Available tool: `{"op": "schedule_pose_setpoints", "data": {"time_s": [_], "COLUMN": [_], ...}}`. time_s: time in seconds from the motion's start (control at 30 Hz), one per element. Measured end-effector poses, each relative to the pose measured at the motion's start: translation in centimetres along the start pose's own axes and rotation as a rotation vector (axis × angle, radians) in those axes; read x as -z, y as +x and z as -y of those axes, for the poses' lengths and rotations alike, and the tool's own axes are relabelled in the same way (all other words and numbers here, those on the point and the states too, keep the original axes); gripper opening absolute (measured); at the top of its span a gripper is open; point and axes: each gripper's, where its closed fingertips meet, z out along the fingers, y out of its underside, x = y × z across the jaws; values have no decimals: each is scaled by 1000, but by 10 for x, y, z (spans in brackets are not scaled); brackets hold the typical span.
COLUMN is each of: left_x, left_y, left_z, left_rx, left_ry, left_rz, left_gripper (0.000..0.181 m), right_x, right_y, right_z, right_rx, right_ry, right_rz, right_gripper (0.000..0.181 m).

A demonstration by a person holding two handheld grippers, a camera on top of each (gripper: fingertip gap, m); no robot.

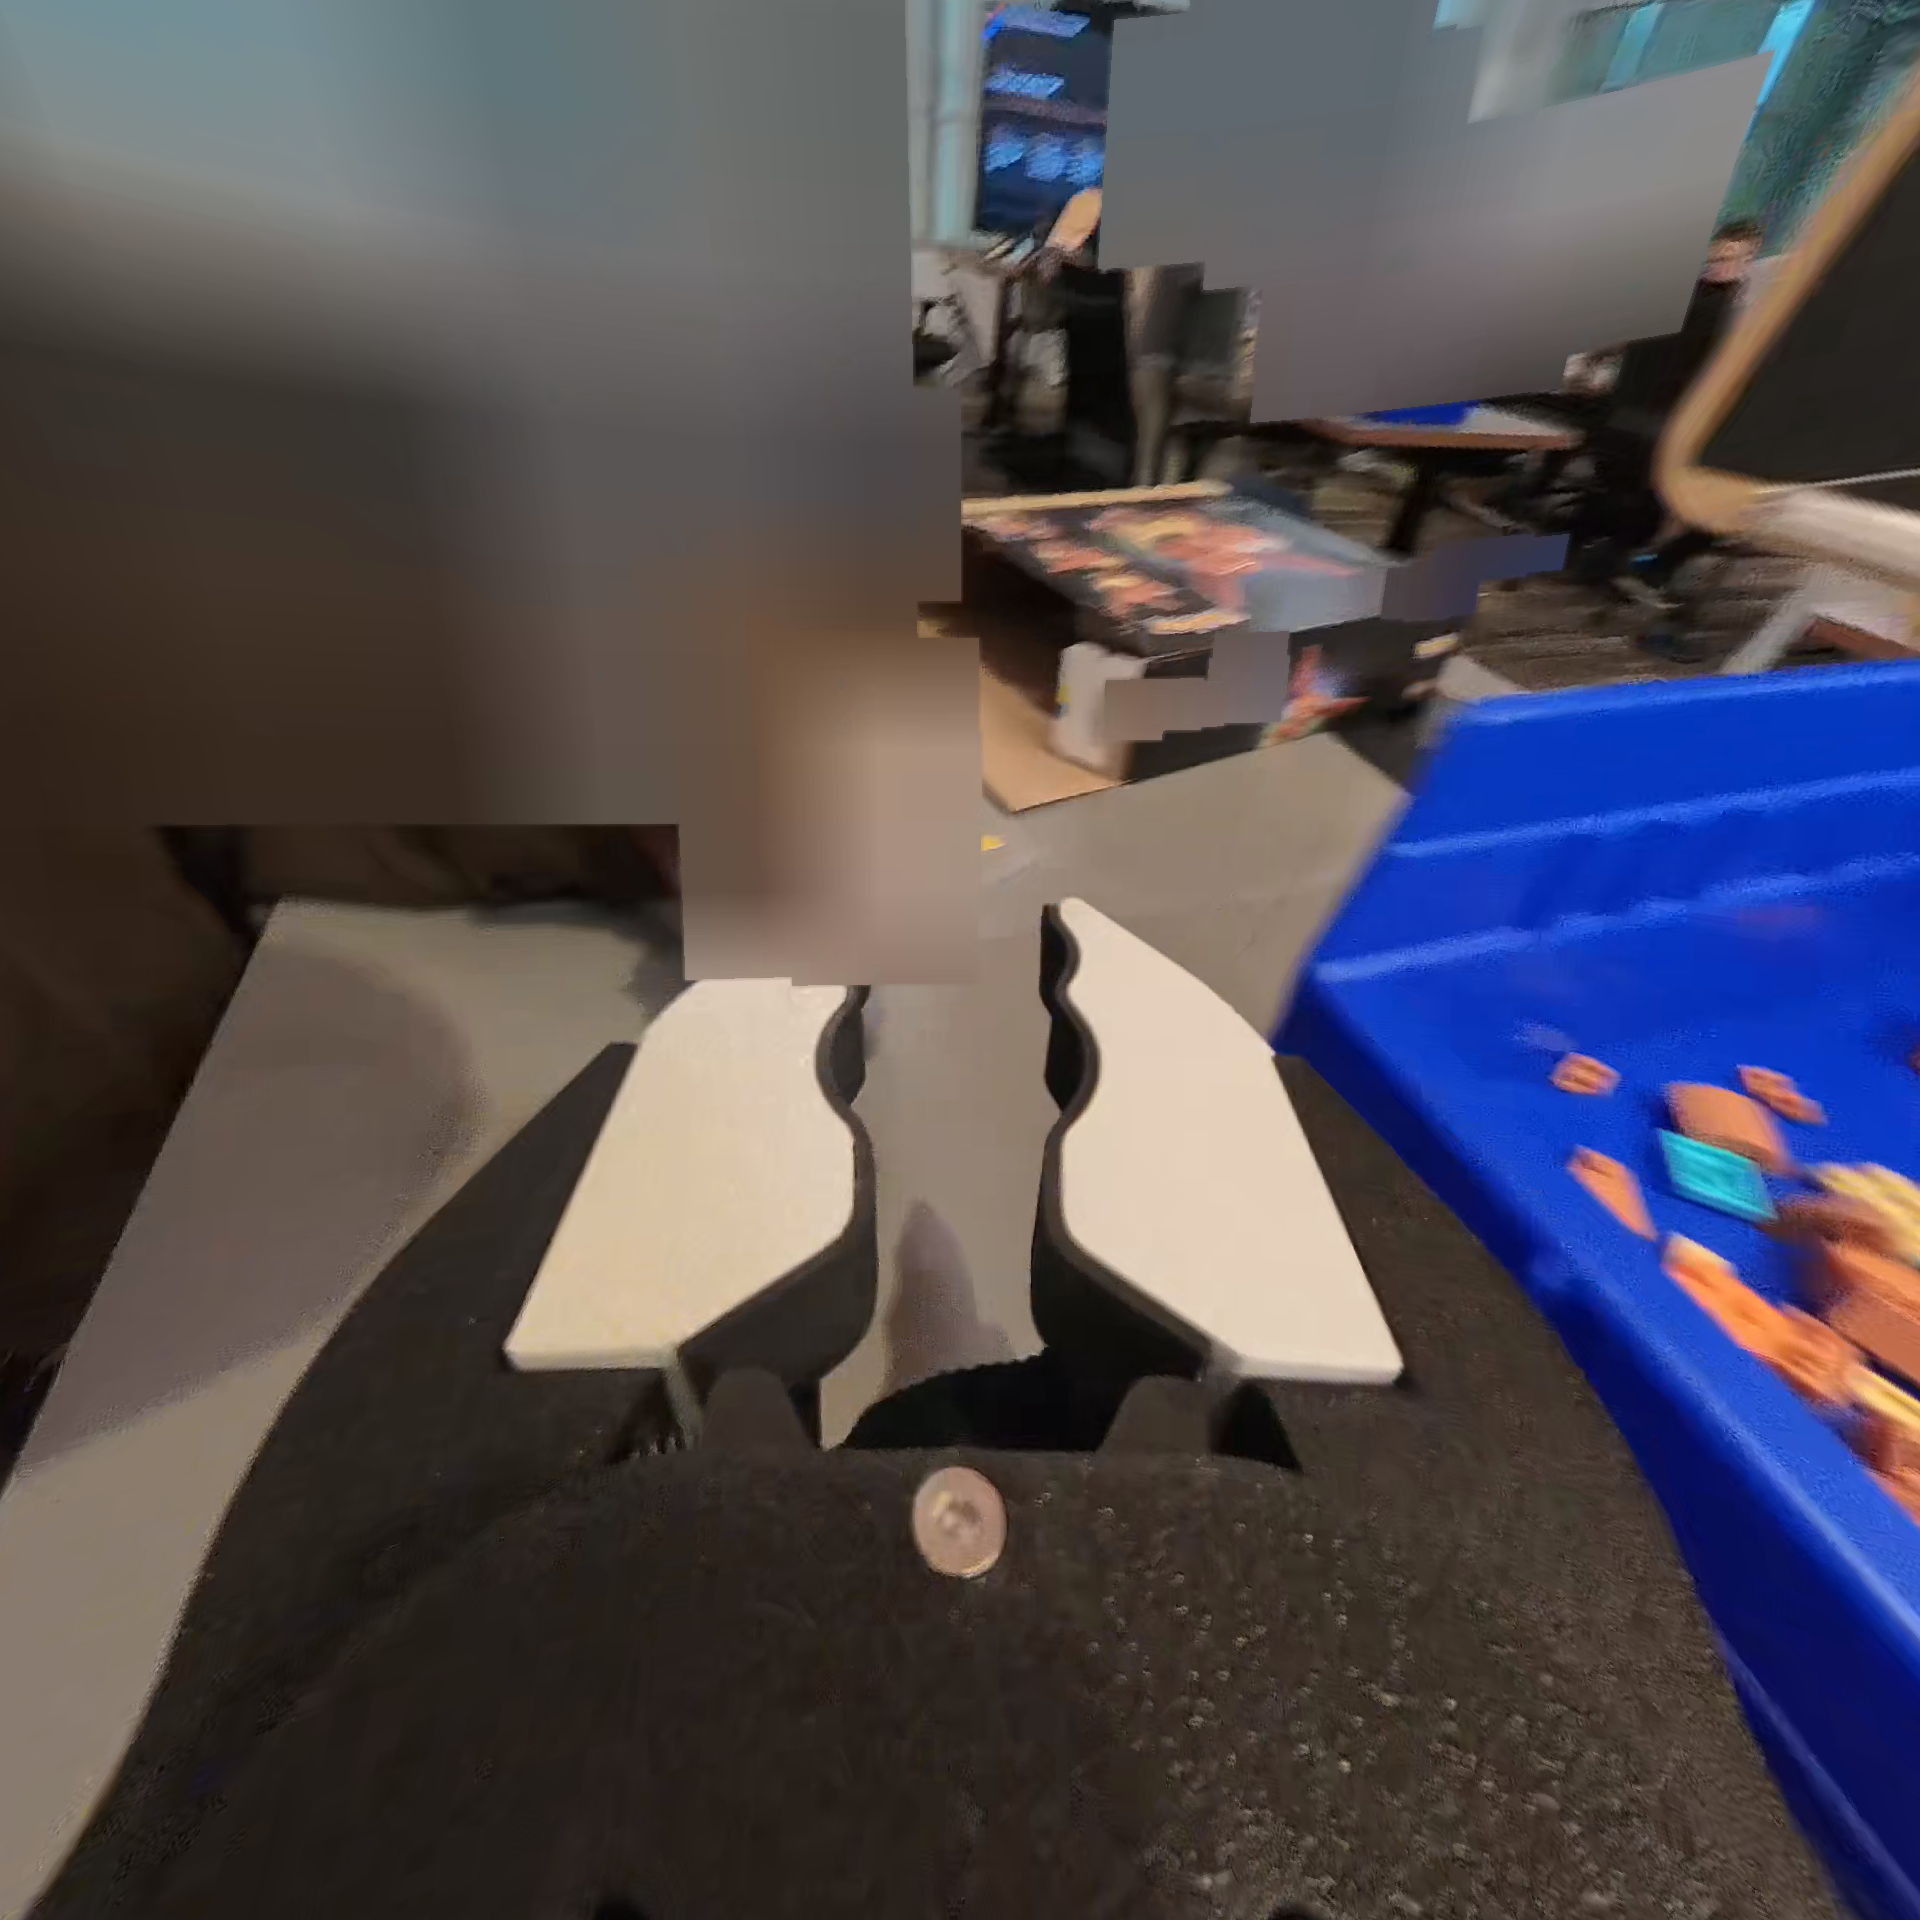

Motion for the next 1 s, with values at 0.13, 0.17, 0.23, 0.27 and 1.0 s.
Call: {"op": "schedule_pose_setpoints", "data": {"time_s": [0.13, 0.17, 0.23, 0.27, 1.0], "left_x": [-1, -2, -4, -5, 1], "left_y": [3, 4, 4, 5, -9], "left_z": [-1, -2, -5, -6, -4], "left_rx": [-7, -8, -8, -6, 89], "left_ry": [6, 3, -9, -15, 9], "left_rz": [-25, -28, -34, -38, 22], "left_gripper": [21, 21, 21, 21, 21], "right_x": [-22, -25, -29, -30, -30], "right_y": [-34, -39, -43, -43, -25], "right_z": [-20, -21, -19, -19, -17], "right_rx": [22, 9, -30, -49, -350], "right_ry": [-100, -96, -78, -75, 80], "right_rz": [108, 125, 137, 137, 179], "right_gripper": [33, 33, 33, 32, 19]}}
